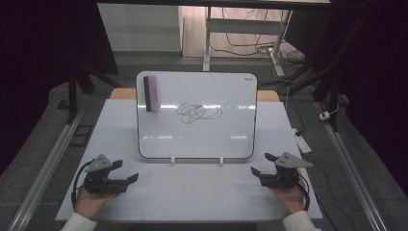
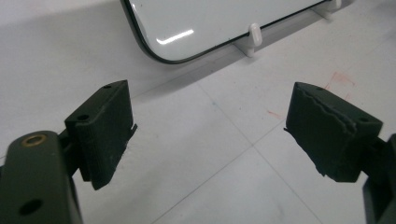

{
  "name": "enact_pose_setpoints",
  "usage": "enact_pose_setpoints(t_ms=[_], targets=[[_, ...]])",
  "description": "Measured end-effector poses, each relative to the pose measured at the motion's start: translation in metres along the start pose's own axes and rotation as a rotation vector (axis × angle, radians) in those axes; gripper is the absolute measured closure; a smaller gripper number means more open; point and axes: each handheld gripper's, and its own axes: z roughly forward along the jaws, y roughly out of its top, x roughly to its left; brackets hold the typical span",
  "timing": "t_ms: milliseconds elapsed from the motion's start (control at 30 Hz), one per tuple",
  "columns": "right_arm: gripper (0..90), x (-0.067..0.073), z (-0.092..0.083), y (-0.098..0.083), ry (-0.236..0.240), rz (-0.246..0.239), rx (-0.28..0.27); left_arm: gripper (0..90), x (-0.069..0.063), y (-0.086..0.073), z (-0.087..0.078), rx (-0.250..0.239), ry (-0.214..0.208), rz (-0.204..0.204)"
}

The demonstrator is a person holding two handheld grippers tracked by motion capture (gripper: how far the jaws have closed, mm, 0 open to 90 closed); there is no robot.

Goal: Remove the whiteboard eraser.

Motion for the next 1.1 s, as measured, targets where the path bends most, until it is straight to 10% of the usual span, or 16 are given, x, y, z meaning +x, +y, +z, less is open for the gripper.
enact_pose_setpoints(t_ms=[567, 1100], targets=[[24.0, 0.009, -0.011, -0.001, -0.013, 0.014, -0.026, 16.8, -0.002, 0.008, -0.001, 0.005, 0.016, 0.0], [25.1, 0.013, -0.006, 0.004, 0.009, 0.012, -0.031, 15.5, -0.017, 0.07, -0.016, -0.07, 0.039, -0.002]])
